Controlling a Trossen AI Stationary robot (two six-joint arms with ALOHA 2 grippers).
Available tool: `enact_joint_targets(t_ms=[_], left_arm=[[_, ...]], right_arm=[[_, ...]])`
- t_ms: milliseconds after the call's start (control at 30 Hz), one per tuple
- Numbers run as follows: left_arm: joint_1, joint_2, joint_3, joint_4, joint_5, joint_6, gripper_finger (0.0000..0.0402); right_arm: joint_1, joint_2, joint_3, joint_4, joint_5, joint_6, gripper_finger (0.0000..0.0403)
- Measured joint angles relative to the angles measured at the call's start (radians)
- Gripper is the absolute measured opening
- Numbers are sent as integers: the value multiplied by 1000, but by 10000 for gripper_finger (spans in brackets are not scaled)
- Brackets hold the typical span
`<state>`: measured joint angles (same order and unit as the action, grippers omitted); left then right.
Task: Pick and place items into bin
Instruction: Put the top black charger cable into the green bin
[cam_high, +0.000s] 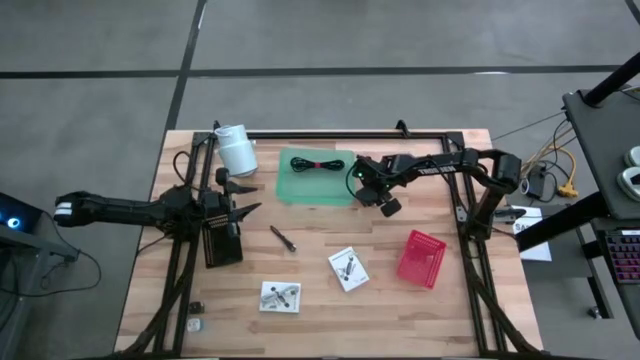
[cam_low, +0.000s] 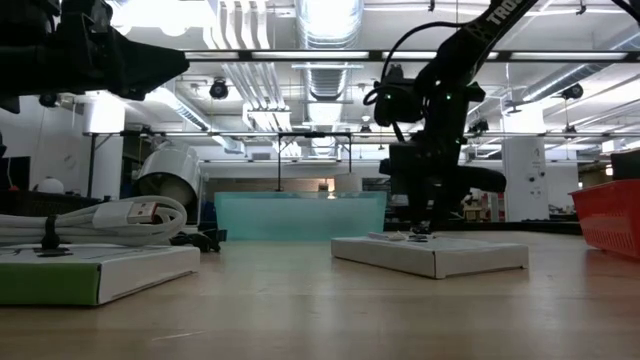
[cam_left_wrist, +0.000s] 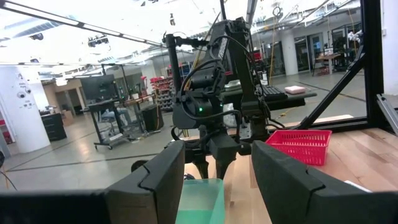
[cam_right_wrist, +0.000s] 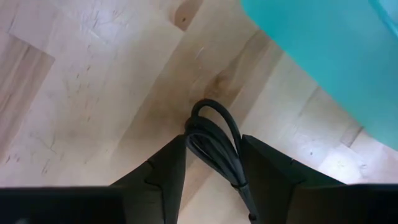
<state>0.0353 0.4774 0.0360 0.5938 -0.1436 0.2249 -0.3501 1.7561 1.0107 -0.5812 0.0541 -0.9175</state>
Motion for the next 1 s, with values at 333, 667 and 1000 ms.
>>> enact_joint_targets(t_ms=[333, 667, 1000], left_arm=[[0, 0, 0, 0, 0, 0, 171], [0, 0, 0, 0, 0, 0, 171], [0, 0, 0, 0, 0, 0, 171]], right_arm=[[-2, 0, -1, 13, 1, -3, 83], [-3, 15, -25, 36, -1, 6, 35], [-2, 59, -6, 34, 2, 45, 28]])
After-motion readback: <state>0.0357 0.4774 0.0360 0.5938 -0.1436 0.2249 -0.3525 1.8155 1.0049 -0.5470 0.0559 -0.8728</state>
